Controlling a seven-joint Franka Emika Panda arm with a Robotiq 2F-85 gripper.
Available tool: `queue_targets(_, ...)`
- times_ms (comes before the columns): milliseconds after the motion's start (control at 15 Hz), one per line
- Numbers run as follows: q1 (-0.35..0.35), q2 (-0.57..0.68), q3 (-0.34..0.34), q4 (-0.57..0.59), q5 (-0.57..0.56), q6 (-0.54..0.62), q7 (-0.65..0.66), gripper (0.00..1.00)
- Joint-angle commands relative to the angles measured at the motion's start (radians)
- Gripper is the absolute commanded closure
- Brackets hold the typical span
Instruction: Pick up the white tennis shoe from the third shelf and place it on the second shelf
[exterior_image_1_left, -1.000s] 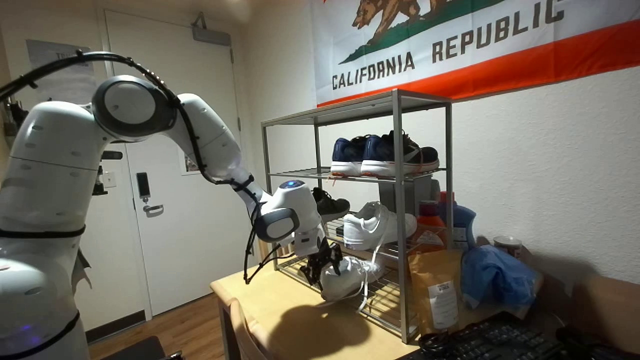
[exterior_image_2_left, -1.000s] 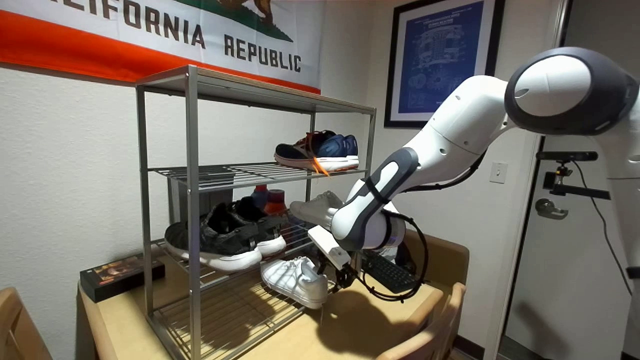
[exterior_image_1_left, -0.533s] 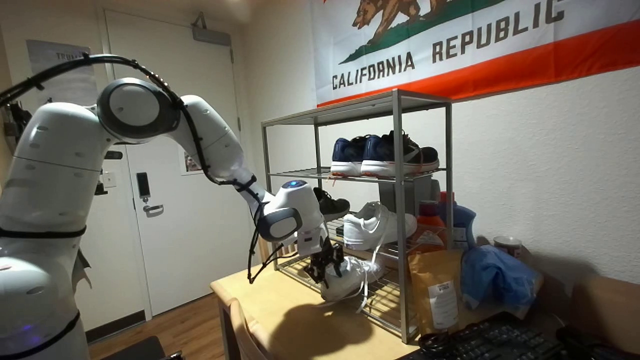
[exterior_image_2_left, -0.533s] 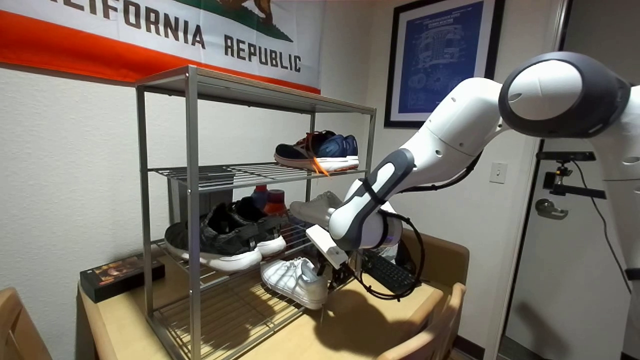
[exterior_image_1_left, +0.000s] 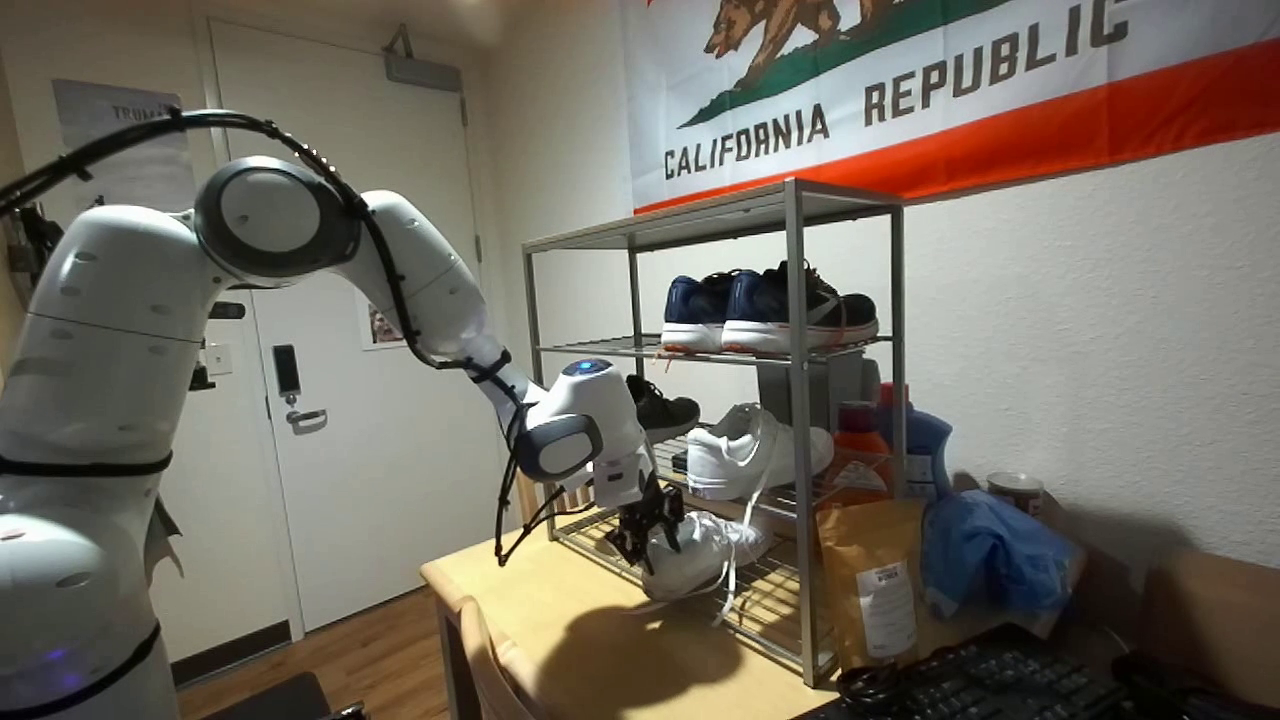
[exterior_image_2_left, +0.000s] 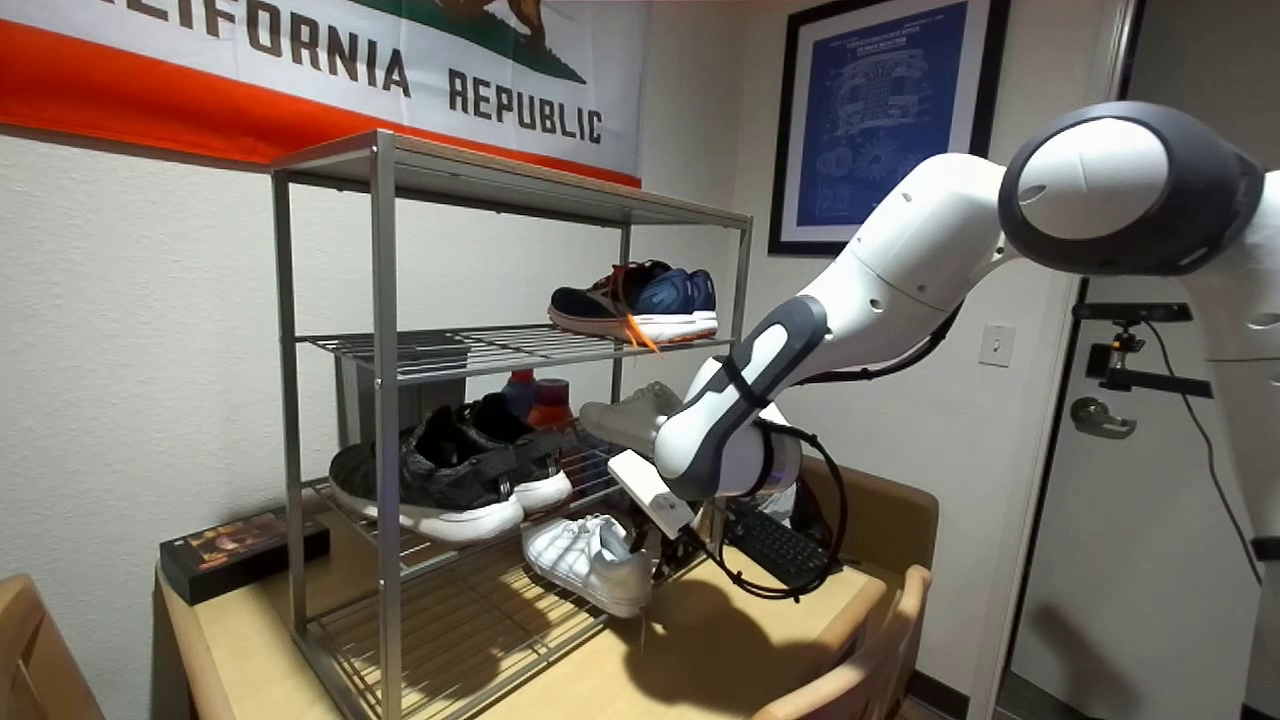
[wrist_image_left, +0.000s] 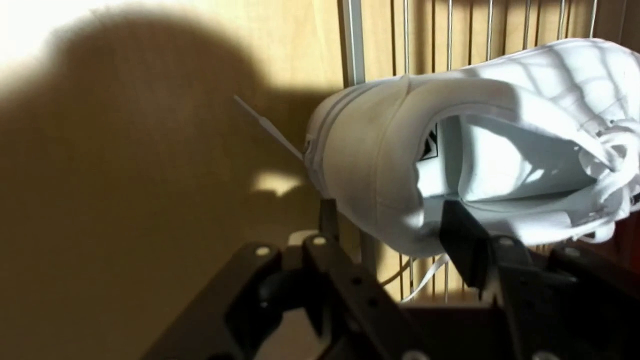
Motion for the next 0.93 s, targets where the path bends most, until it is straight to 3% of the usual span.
queue_targets(0, 0.019, 0.005, -0.005, 0.004, 0.008, -0.020, -0.024, 0.12)
queue_targets(133, 0.028, 0.012, -0.006, 0.007, 0.005, -0.021, -0.022, 0.00)
queue_targets(467, 0.050, 0.040, -0.027, 0.025, 0.000, -0.040, 0.010, 0.00)
queue_targets(600, 0.069, 0.048, -0.056, 0.029, -0.011, -0.048, 0.040, 0.26)
queue_targets(867, 0.075, 0.054, -0.076, 0.038, -0.007, -0.040, 0.041, 0.58)
